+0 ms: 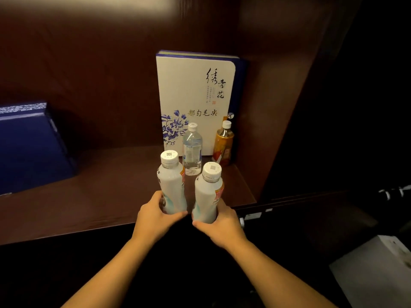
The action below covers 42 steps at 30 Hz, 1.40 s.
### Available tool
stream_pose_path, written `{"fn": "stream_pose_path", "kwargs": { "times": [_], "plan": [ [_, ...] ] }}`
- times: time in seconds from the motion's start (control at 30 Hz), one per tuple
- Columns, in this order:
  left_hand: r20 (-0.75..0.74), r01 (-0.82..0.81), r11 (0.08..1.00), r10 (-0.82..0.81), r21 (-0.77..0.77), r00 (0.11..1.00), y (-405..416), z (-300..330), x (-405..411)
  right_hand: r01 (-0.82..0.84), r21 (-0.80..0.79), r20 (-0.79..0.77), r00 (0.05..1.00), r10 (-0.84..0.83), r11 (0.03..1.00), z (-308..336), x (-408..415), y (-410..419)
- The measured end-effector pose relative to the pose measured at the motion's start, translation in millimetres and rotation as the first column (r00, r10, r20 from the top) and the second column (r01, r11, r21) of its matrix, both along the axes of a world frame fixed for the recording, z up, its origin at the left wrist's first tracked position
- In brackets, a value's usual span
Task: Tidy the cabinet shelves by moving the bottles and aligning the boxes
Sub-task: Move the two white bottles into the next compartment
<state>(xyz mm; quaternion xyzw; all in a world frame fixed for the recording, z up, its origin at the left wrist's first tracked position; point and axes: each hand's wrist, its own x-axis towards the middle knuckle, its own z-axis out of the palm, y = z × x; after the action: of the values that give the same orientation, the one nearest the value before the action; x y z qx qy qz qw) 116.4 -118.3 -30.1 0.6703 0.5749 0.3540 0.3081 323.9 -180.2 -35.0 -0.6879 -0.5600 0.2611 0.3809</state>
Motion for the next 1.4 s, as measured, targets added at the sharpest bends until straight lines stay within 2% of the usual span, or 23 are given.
{"fn": "stream_pose_path", "kwargs": {
  "times": [0.33,0.67,0.9,1.23,1.4],
  "plan": [
    [0.011,0.024,0.999,-0.024,-0.023,1.000,-89,2,109,0.031,-0.009,-0.051,0.998,-0.032,0.999,5,117,-85],
    [0.029,0.179,0.984,-0.178,-0.003,0.984,-144,15,217,0.120,0.043,-0.009,0.993,-0.119,0.992,19,214,-145],
    [0.062,0.283,0.959,-0.282,-0.008,0.958,-130,26,278,0.186,0.065,-0.011,0.983,-0.186,0.980,27,262,-145],
    [0.049,0.291,0.957,-0.289,-0.018,0.956,-59,24,352,0.244,0.039,0.073,0.967,-0.246,0.969,31,333,-90],
    [0.024,0.248,0.969,-0.247,-0.013,0.969,-20,22,377,0.275,0.048,0.066,0.958,-0.278,0.960,34,357,-48]
  ]
}}
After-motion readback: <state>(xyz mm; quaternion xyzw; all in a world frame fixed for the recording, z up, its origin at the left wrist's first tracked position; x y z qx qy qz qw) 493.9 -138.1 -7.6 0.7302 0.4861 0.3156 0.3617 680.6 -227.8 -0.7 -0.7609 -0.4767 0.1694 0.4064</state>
